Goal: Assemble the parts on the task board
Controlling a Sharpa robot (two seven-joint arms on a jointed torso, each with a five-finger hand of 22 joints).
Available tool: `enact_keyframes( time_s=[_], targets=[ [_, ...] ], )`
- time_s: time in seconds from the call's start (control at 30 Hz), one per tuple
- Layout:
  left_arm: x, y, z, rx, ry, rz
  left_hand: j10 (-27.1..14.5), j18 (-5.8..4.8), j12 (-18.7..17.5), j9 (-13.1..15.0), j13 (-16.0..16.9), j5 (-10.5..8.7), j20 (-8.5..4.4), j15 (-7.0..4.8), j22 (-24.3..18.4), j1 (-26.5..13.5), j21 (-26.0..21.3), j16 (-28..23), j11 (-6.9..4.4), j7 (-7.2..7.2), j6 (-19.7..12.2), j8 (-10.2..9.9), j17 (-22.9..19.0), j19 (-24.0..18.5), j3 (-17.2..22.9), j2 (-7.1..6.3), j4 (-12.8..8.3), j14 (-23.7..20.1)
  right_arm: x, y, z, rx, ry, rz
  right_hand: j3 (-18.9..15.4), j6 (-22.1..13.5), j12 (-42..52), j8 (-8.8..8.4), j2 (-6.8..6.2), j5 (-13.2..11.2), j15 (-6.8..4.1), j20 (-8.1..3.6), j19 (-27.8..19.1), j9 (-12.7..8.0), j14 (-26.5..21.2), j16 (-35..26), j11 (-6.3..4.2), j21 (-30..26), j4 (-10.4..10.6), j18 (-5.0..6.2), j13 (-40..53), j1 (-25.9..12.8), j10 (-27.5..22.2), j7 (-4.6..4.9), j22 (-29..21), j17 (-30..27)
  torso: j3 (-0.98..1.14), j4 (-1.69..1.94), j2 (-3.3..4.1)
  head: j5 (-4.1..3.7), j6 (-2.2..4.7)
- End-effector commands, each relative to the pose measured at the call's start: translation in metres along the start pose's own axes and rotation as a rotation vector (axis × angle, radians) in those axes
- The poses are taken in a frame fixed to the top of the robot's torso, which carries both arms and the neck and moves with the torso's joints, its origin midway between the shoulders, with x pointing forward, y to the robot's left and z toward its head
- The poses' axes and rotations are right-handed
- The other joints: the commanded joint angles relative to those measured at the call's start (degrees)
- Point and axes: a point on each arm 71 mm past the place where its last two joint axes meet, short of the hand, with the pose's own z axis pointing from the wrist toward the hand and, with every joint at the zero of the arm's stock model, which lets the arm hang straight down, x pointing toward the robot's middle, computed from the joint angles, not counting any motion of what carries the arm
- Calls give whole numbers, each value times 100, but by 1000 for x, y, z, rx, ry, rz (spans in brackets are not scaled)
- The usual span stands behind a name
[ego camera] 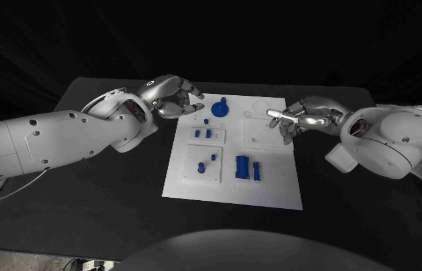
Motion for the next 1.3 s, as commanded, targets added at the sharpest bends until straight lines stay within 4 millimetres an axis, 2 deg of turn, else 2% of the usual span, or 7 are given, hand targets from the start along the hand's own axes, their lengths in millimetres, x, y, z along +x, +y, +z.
enact_keyframes(
  time_s=[0.03, 0.17, 0.3, 0.53, 0.87, 1.03, 1.3],
  targets=[
    [-9, -2, -3, 26, -112, -340, -312, -108, -42, -9, -29, 65, 14, 20, -390, -263, -857, -726, 64, 61, -58, -58, -387, -1114, -400, 58, -96, -1136, -16, 21, -4, -345, -137, 236, -338, -370, -817, -175, 24, -212, 460, 298, -949, -282, -740, -1056, 427, -143, 0, -165, -830, 23, -710, -118, -747, -765, 27, -35, -63, 29, 0],
    [-10, 1, -6, 9, -102, -491, -1500, -244, -578, -34, -57, -776, 56, -271, -1153, -706, -1713, -2422, -166, -196, -595, -294, -1430, -2730, -1020, 76, 23, -3367, -18, 21, 0, -377, -97, 348, -616, -1694, -1947, -198, 7, -286, 470, 317, -3036, -771, -3205, -2433, 193, -128, 15, -360, -1670, -9, -2648, -712, -1989, -1863, 44, -55, -99, 27, 0],
    [-10, 3, -7, 7, -84, -615, -3508, -460, -1611, -149, -209, -1264, 104, -599, -5509, -1201, -1958, -3626, -854, -726, -2722, -492, -2258, -4578, -1894, -125, 19, -4555, -19, 18, 6, -413, -56, 433, -709, -4396, -2380, -346, -85, -396, 234, 444, -5496, -2110, -5710, -2733, -578, -412, 11, -517, -3707, 8, -5111, -1662, -6070, -4110, 60, -76, -86, -44, 0],
    [-8, -1, -4, 38, -78, -708, -4085, -405, -1924, -204, -275, -1273, 110, -763, -6603, -1500, -2022, -3626, -1473, -1324, -3829, -559, -2258, -4700, -2552, -674, 70, -4555, -24, 14, 12, -473, -77, 456, -642, -4788, -2646, -504, -55, -450, -174, 66, -5495, -2534, -5711, -2740, -1258, -423, 17, -247, -4688, 154, -5373, -2009, -6134, -4127, 70, -37, -85, -84, 188],
    [-3, -6, 1, 52, -44, -748, -4123, -305, -1874, -187, -266, -1284, 233, -637, -6711, -1383, -2027, -3626, -1337, -1212, -3797, -539, -2258, -4697, -2266, -279, 54, -4555, -24, 10, 13, -488, -67, 435, -741, -4604, -2643, -484, 185, -430, -308, -11, -5495, -2672, -5711, -2740, -1114, -423, 11, -49, -4682, 315, -5373, -1791, -6134, -4127, 68, -26, -75, -121, 415],
    [-2, -2, 2, 10, -78, -705, -4388, -809, -2222, -397, -404, -1568, -823, -476, -6940, -5150, -2046, -3626, -496, -636, -4953, -743, -2258, -4688, -1490, 434, -1065, -4555, -25, 8, 16, -441, -106, 425, 70, -5702, -2646, -657, -482, -741, -432, -893, -5495, -3035, -5711, -2740, -631, -423, -1058, -891, -4688, -3713, -5373, -769, -6134, -4127, 62, -23, -99, -125, 421],
    [13, -1, 7, -102, -212, -810, -4388, -809, -2222, -397, -404, -1568, -823, -476, -6940, -6781, -2046, -3626, -496, -636, -5580, -743, -2258, -4688, -1490, 434, -1664, -4555, -15, 1, 33, -398, -218, 446, 505, -5702, -2646, -657, -482, -741, -432, -893, -5495, -3035, -5711, -2740, -631, -423, -1659, -891, -4688, -5536, -5373, -769, -6134, -4127, 31, 10, -305, -229, 816]
  ],
)
